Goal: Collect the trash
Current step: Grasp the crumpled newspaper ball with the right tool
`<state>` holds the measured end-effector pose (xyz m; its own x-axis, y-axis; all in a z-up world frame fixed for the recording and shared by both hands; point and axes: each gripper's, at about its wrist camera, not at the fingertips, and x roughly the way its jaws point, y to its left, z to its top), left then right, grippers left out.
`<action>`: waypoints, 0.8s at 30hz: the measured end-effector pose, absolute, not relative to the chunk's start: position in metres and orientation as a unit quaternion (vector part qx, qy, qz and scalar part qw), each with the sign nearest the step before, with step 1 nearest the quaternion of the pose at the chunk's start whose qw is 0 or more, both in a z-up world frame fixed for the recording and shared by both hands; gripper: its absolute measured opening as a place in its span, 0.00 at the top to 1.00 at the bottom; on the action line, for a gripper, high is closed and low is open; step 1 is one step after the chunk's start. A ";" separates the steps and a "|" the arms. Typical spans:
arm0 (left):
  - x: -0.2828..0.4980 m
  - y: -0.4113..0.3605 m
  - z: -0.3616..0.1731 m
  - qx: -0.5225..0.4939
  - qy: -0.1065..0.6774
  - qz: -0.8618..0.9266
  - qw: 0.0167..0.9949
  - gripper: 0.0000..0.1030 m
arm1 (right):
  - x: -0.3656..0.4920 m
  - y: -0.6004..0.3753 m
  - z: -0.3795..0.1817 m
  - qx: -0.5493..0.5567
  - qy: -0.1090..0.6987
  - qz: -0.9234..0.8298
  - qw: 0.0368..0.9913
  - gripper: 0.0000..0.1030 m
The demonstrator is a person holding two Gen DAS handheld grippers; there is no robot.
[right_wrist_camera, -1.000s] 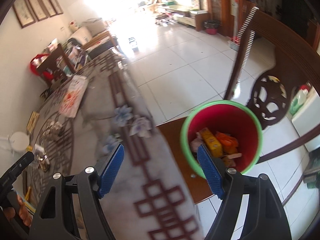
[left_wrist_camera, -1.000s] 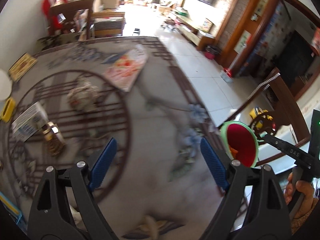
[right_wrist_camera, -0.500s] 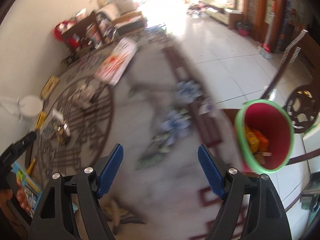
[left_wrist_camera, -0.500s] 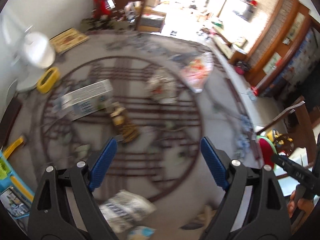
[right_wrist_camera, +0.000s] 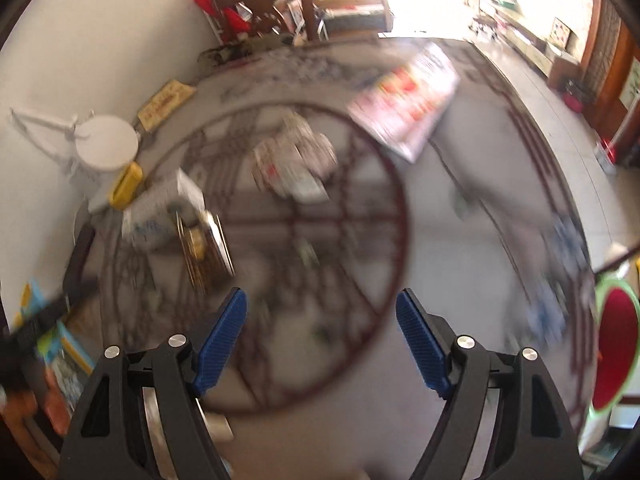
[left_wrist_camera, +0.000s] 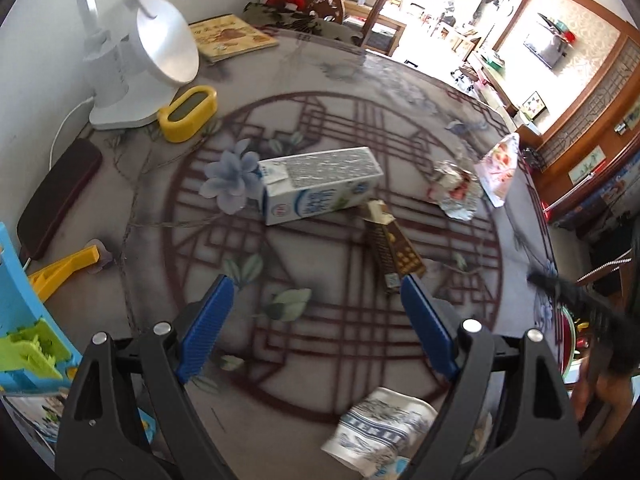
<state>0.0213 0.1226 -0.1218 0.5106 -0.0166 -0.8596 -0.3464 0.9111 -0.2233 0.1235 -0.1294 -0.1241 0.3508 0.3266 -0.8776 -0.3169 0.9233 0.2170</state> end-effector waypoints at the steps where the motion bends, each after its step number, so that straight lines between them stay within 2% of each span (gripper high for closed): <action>1: 0.023 0.124 -0.124 -0.188 0.487 0.097 0.848 0.19 | 0.138 -0.119 -0.126 0.007 0.534 0.195 0.822 0.27; 12: 0.058 0.147 -0.133 -0.162 0.496 0.090 0.848 0.18 | 0.234 -0.073 -0.184 0.045 0.591 0.170 0.787 0.29; 14: 0.070 0.145 -0.133 -0.147 0.501 0.078 0.849 0.18 | 0.238 -0.077 -0.191 0.067 0.598 0.184 0.777 0.37; 15: 0.075 0.144 -0.133 -0.137 0.504 0.073 0.850 0.18 | 0.237 -0.078 -0.190 0.076 0.597 0.194 0.774 0.48; 18: 0.097 0.137 -0.133 -0.098 0.511 0.052 0.852 0.15 | 0.231 -0.079 -0.183 0.069 0.598 0.212 0.770 0.71; 24: 0.139 0.130 -0.158 -0.049 0.551 0.025 0.832 0.11 | 0.199 -0.096 -0.161 0.075 0.596 0.241 0.762 0.72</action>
<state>0.1388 0.1296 -0.1585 0.3908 -0.0127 -0.9204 -0.0949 0.9940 -0.0540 0.1995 -0.0956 -0.1610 0.1736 0.4567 -0.8725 -0.2780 0.8727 0.4014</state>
